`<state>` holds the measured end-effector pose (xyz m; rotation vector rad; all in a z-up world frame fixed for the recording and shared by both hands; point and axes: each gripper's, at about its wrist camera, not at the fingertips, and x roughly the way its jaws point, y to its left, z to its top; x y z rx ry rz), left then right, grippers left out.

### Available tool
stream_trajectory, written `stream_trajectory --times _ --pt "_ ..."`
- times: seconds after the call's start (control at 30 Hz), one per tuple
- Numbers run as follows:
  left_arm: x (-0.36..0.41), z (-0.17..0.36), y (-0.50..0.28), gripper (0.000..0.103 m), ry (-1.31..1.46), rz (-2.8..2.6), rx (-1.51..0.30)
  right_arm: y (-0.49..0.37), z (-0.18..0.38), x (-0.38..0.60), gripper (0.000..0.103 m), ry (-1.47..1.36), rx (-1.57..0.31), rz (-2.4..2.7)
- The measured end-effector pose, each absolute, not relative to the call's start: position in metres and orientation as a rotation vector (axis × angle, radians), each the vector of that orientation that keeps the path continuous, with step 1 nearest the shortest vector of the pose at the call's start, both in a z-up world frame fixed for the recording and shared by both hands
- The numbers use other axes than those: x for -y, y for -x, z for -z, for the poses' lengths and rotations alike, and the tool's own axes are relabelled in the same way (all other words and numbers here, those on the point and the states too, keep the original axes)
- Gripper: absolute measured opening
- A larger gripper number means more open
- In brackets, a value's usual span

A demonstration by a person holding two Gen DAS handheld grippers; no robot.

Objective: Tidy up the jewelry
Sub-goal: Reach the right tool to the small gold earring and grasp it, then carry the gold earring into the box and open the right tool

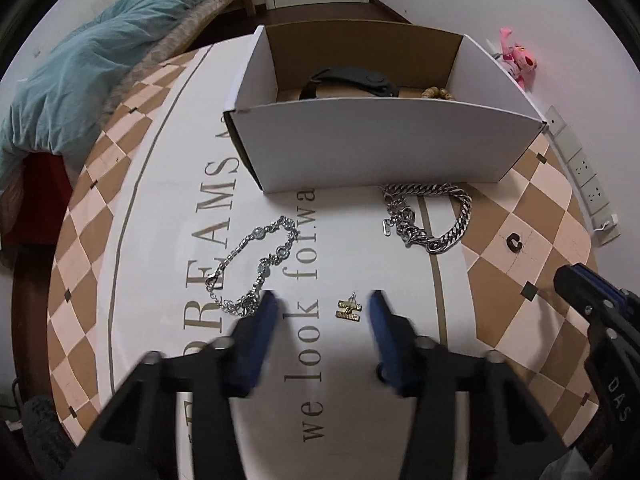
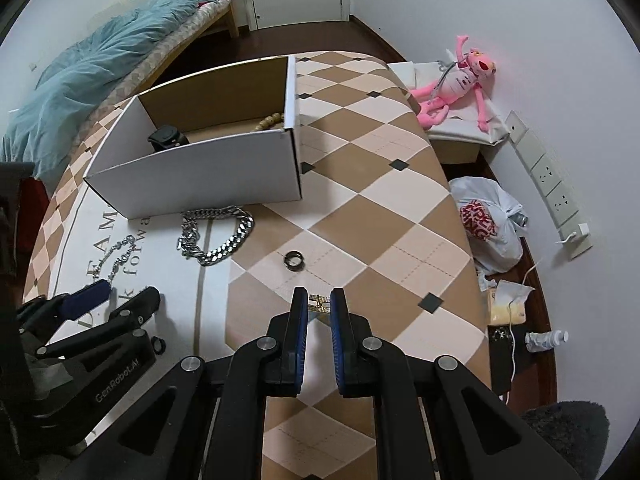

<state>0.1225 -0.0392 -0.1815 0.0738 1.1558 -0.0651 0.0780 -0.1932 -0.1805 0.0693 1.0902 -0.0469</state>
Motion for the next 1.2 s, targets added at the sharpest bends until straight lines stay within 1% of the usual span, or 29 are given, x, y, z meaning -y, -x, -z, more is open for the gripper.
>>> stream_trajectory --times 0.03,0.07,0.13,0.17,0.37,0.5,0.63,0.77,0.87,1.03,1.2 --pt "0.040 0.181 -0.123 0.031 -0.079 0.069 -1.155 -0.078 0.181 0.195 0.012 -0.072 -1.091 0.049" --pt "0.041 0.181 -0.123 0.018 -0.081 0.078 -1.153 -0.078 0.180 0.196 0.012 -0.072 -1.091 0.052" --pt "0.045 0.181 -0.123 0.011 -0.091 0.089 -1.153 -0.079 0.180 0.197 0.012 -0.077 -1.090 0.056" --pt "0.045 0.180 -0.122 0.009 -0.097 0.090 -1.152 -0.079 0.179 0.197 0.012 -0.078 -1.087 0.058" --pt "0.047 0.178 -0.117 0.009 -0.100 0.099 -1.144 -0.079 0.170 0.195 0.012 -0.093 -1.065 0.055" --pt "0.042 0.163 -0.118 0.009 -0.072 0.115 -1.126 -0.080 0.156 0.193 0.012 -0.119 -1.048 0.037" --pt "0.035 0.121 -0.128 0.009 -0.012 0.162 -1.079 -0.092 0.130 0.196 0.012 -0.185 -1.023 -0.015" --pt "0.027 0.078 -0.166 0.009 0.029 0.212 -1.032 -0.128 0.102 0.198 0.011 -0.258 -1.000 -0.094" --pt "0.025 0.058 -0.200 0.009 0.014 0.220 -1.005 -0.171 0.095 0.198 0.011 -0.293 -1.018 -0.146" --pt "0.013 0.066 -0.255 0.009 0.029 0.219 -1.084 -0.237 0.107 0.186 0.011 -0.302 -1.128 -0.210" --pt "0.005 0.083 -0.285 0.010 0.072 0.247 -1.186 -0.274 0.123 0.175 0.012 -0.280 -1.216 -0.240"
